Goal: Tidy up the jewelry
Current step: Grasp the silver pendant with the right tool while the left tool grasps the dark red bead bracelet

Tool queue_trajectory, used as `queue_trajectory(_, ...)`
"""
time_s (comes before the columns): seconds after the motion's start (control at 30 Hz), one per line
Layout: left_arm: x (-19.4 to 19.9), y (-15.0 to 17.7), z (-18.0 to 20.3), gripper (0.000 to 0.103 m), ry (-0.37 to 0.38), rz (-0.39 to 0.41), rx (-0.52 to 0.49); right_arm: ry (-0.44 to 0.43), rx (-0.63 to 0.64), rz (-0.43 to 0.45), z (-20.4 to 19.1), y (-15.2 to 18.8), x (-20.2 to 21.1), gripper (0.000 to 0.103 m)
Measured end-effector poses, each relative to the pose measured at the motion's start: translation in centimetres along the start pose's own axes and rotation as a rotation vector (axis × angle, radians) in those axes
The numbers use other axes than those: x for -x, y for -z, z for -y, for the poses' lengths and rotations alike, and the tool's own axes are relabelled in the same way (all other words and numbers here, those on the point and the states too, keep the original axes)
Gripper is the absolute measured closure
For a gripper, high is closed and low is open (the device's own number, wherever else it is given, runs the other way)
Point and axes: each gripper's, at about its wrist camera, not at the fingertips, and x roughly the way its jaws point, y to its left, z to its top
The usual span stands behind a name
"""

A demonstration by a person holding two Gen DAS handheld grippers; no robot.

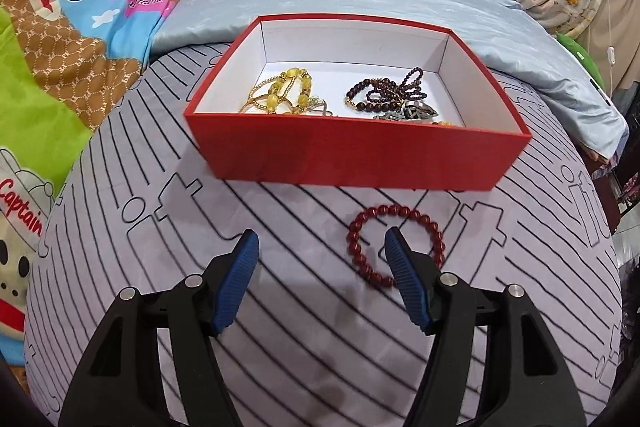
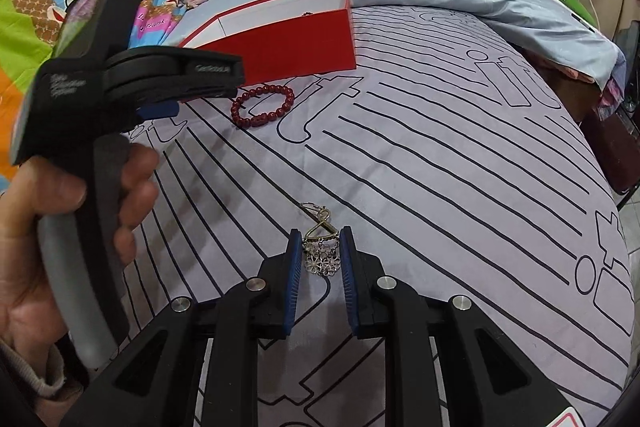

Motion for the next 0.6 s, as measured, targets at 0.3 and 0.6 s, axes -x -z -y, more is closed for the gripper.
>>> queue_trajectory(0.3, -2.7, 0.0, 0.9, 0.065, -0.003, -0.035, -0.027, -0.003, -0.018, -0.009, 0.5, -0.9, -1.1, 0.085)
queue_trajectory(0.6, -1.6, 1.1, 0.1, 0.096, 0.043, -0.028, -0.069, -0.002, -0.017, -0.004, 0.2, -2.3, -1.6, 0.085)
